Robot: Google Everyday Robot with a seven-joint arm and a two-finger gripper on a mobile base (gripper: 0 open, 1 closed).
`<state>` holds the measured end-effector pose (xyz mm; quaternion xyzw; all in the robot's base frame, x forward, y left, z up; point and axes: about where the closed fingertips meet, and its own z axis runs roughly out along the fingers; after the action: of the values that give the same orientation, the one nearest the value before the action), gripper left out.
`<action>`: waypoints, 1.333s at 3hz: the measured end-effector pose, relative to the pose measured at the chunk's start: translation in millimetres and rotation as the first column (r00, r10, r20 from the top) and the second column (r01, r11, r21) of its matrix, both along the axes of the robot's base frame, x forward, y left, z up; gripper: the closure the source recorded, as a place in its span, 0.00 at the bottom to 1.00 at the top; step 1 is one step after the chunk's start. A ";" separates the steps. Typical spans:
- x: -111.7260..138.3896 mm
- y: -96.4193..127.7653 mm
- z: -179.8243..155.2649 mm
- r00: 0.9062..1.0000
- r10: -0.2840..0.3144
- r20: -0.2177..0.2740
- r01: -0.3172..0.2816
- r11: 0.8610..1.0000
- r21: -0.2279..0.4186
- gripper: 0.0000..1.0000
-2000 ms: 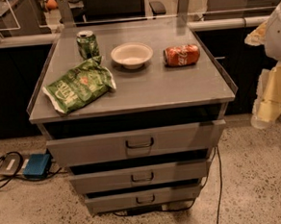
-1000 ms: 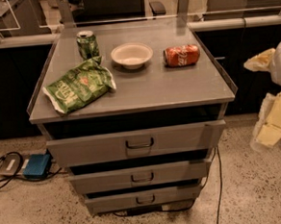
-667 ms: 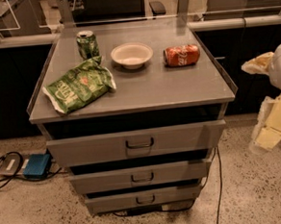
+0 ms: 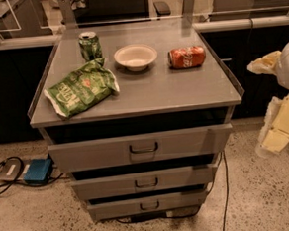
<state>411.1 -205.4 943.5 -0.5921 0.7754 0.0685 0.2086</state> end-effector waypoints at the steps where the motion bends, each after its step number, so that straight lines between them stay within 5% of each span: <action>1: 0.0 -0.4 1.4 1.000 -0.003 0.000 0.003 1.000 0.002 0.00; 4: 1.5 0.9 1.8 1.000 -0.002 -0.017 0.003 1.000 0.014 0.00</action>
Offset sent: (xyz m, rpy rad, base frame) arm -0.0121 -0.0039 -0.1591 0.1482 0.2512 -0.0925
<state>412.6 -204.5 945.3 -0.5891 0.7773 0.0786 0.2064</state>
